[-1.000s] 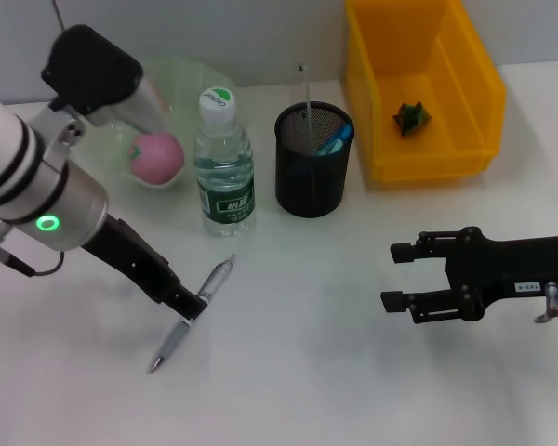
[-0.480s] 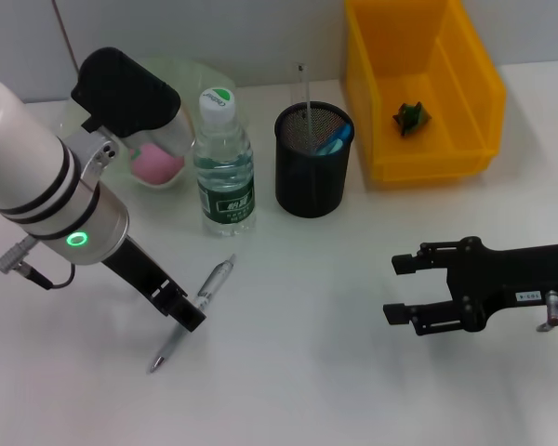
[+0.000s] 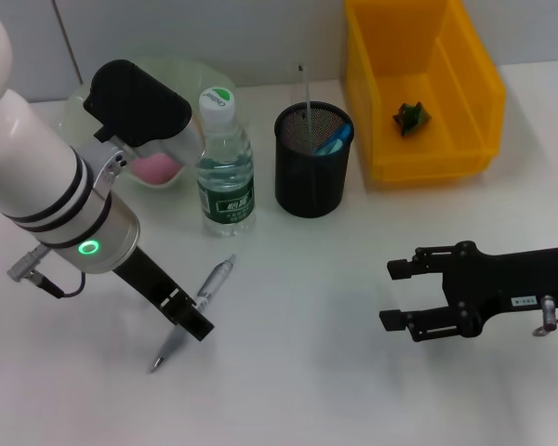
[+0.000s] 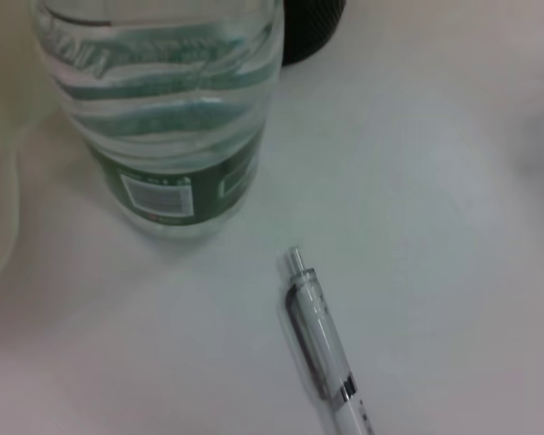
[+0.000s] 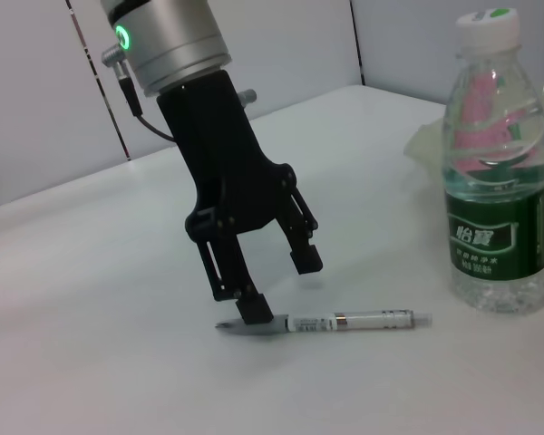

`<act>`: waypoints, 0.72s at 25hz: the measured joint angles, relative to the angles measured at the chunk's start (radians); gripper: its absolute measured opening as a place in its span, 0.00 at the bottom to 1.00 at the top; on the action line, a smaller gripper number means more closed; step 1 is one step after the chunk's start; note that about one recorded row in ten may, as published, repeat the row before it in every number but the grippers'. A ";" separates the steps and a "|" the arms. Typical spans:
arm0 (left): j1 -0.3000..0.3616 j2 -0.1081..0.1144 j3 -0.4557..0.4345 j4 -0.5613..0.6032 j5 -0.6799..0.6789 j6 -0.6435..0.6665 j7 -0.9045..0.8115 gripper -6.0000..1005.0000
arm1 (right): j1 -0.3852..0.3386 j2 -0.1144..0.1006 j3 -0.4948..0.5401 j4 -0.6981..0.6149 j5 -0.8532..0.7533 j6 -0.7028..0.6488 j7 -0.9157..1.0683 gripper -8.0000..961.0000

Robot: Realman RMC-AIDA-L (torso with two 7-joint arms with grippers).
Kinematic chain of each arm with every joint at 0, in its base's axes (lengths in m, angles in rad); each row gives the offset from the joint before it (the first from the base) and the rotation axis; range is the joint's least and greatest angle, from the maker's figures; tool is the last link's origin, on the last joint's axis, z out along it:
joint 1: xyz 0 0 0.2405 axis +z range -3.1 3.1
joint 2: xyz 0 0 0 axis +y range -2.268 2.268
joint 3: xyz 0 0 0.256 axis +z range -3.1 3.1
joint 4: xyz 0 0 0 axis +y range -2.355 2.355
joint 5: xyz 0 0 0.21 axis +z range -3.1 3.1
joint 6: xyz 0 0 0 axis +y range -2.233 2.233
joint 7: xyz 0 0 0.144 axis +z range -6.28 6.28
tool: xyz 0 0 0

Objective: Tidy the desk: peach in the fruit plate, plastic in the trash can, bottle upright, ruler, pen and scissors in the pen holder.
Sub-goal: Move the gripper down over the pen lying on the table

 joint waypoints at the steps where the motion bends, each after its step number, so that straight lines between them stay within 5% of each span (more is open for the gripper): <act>1: 0.000 0.000 0.000 0.000 0.000 0.000 0.000 0.82 | 0.000 0.000 0.000 0.000 0.000 0.000 0.000 0.79; 18: -0.019 0.000 0.050 -0.056 -0.024 -0.042 0.012 0.70 | 0.001 0.000 0.000 -0.007 0.000 0.013 -0.001 0.79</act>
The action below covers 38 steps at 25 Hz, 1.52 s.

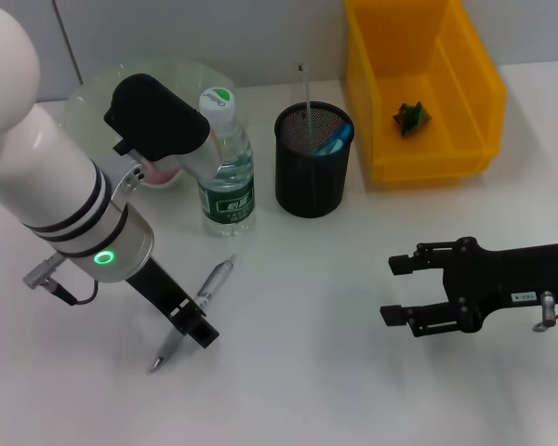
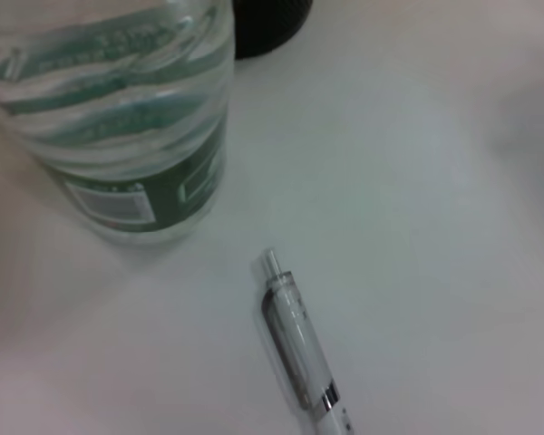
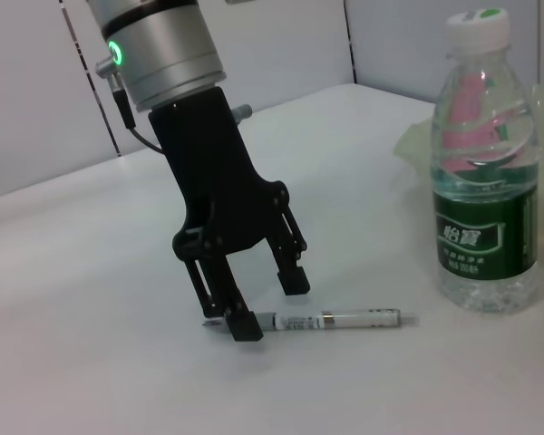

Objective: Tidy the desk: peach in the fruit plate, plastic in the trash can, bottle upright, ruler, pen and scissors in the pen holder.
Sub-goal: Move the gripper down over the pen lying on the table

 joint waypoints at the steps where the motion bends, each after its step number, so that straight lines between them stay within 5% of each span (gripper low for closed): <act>1: 0.000 0.000 0.000 -0.003 0.001 -0.001 0.000 0.69 | 0.000 0.000 0.000 0.000 0.000 0.000 0.000 0.79; 12: -0.003 0.000 0.009 -0.026 0.001 -0.023 0.000 0.65 | 0.000 0.000 0.000 0.000 0.000 0.002 -0.003 0.79; 16: -0.006 0.000 0.009 -0.044 0.002 -0.033 0.000 0.55 | 0.000 0.000 0.000 0.001 0.000 0.002 -0.010 0.79; 38: -0.009 0.000 0.008 -0.048 0.005 -0.037 0.001 0.48 | 0.000 0.006 -0.012 0.002 0.000 0.016 -0.011 0.79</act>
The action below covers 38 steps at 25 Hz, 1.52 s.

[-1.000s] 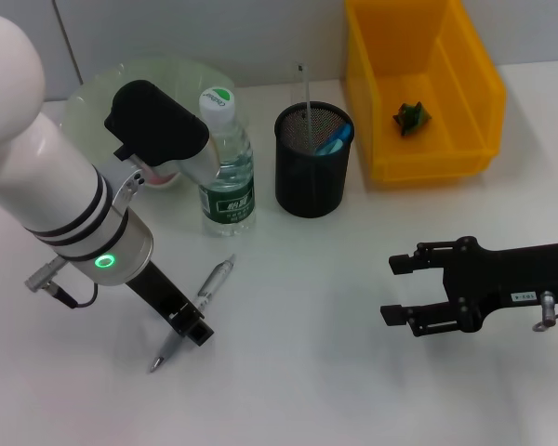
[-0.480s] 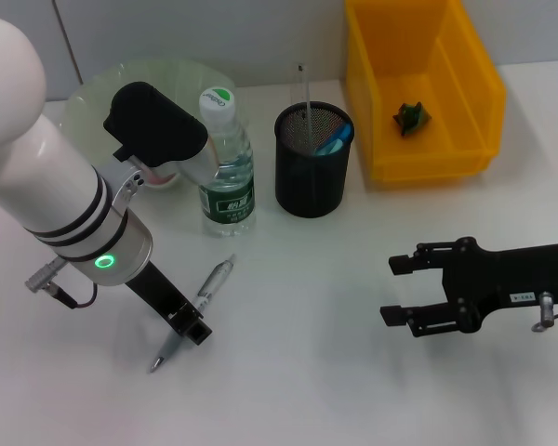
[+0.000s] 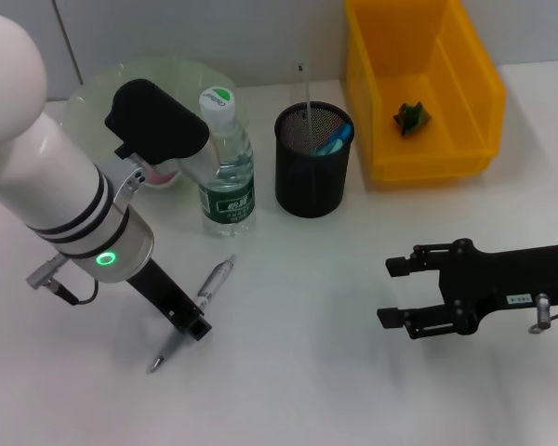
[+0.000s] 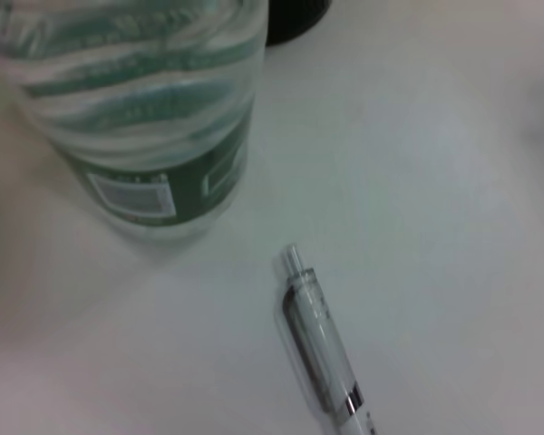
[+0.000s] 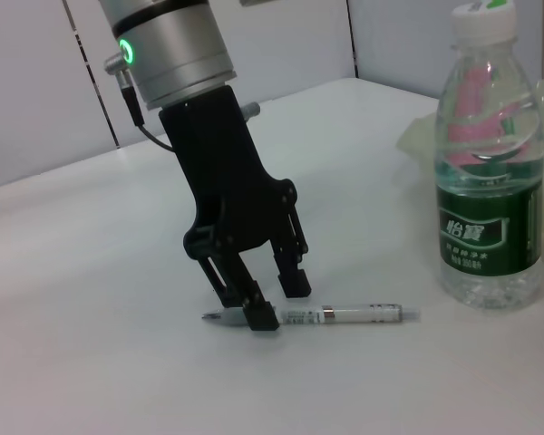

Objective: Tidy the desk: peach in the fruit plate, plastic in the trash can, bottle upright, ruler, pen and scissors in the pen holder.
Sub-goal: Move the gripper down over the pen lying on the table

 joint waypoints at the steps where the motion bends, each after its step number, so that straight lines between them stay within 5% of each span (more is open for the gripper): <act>1: -0.006 0.000 -0.001 0.000 0.000 0.000 0.001 0.48 | 0.000 0.001 0.000 -0.001 0.000 0.000 0.000 0.79; 38: -0.012 0.000 0.000 0.001 0.005 0.054 -0.018 0.40 | 0.003 0.002 0.000 -0.001 0.000 0.010 0.000 0.78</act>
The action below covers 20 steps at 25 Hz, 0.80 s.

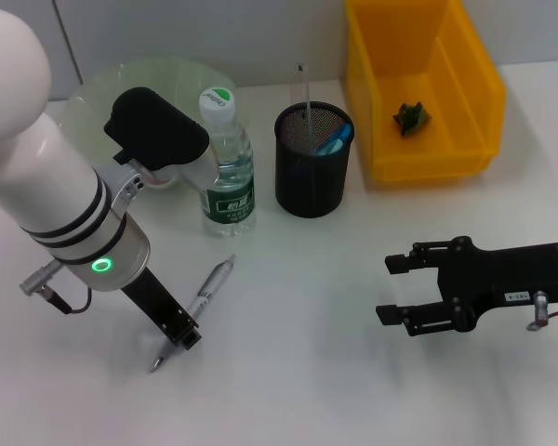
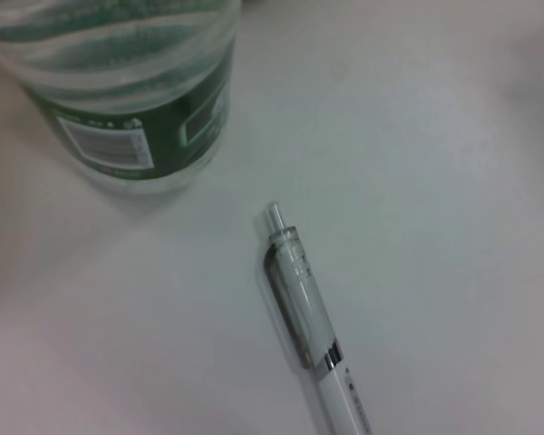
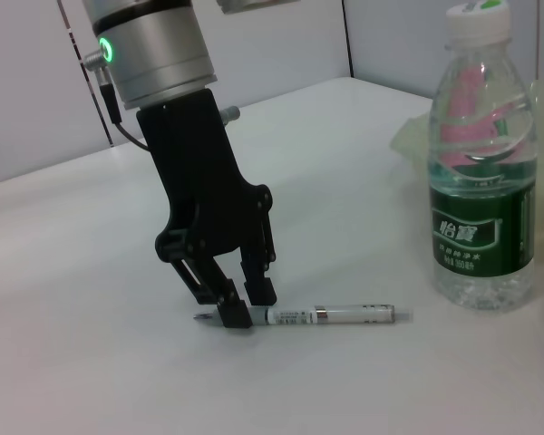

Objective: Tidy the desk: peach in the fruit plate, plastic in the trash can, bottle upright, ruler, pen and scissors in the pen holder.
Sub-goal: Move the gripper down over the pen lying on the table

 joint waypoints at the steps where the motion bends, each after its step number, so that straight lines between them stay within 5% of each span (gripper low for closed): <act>1: 0.000 0.000 0.000 0.000 0.000 0.000 0.000 0.39 | 0.000 0.000 0.000 0.000 0.000 0.000 0.000 0.78; 6: 0.000 0.000 0.001 -0.001 0.000 -0.001 0.000 0.31 | 0.000 0.000 0.000 0.000 0.000 0.000 0.000 0.78; 20: -0.002 0.000 0.002 0.006 0.022 0.011 -0.009 0.32 | 0.000 0.000 0.000 0.000 0.000 0.000 0.000 0.78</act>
